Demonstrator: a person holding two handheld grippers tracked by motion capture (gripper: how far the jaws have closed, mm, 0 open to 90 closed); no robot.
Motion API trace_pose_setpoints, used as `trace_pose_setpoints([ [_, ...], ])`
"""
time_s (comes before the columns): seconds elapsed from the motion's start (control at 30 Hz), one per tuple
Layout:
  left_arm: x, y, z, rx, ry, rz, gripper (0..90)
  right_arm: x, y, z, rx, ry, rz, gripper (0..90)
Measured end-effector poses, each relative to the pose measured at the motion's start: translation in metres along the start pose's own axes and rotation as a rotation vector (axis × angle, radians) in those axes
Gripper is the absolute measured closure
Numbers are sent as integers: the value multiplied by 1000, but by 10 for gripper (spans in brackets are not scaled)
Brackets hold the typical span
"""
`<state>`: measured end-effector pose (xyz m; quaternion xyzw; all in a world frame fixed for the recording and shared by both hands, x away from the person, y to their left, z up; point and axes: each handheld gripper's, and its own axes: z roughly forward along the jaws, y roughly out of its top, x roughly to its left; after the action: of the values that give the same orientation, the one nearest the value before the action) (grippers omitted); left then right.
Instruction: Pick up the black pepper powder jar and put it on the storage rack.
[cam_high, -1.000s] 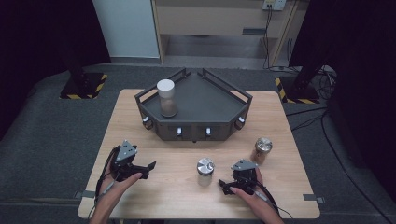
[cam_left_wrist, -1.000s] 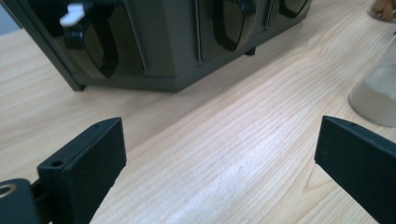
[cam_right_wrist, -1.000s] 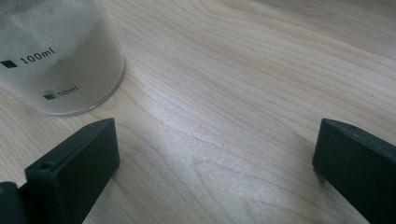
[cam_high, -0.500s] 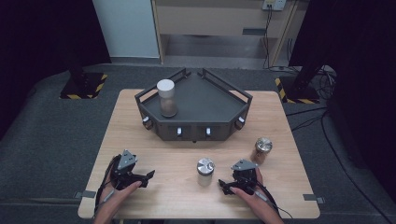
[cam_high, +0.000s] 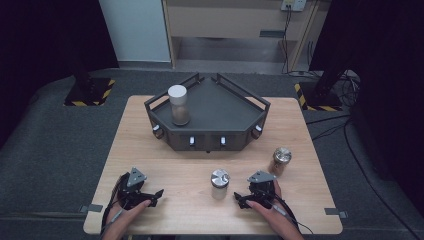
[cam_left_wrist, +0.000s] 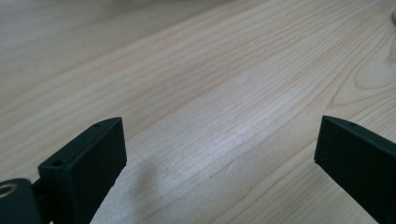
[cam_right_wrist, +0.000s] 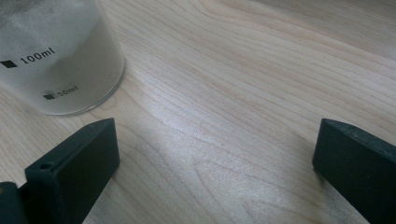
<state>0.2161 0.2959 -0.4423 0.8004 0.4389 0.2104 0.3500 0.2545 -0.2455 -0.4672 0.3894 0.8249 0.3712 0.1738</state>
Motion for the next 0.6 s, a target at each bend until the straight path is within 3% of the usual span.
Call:
trace_pose_setpoints([
  [0.2, -1, -4, 6, 27, 30, -41, 15, 0, 0, 0, 0, 0, 0, 5],
  [0.37, 2, -8, 8, 20, 40, -63, 14, 0, 0, 0, 0, 0, 0, 5],
  [0.6, -2, -4, 10, 38, 69, -47, 0, 0, 0, 0, 0, 0, 0, 5],
])
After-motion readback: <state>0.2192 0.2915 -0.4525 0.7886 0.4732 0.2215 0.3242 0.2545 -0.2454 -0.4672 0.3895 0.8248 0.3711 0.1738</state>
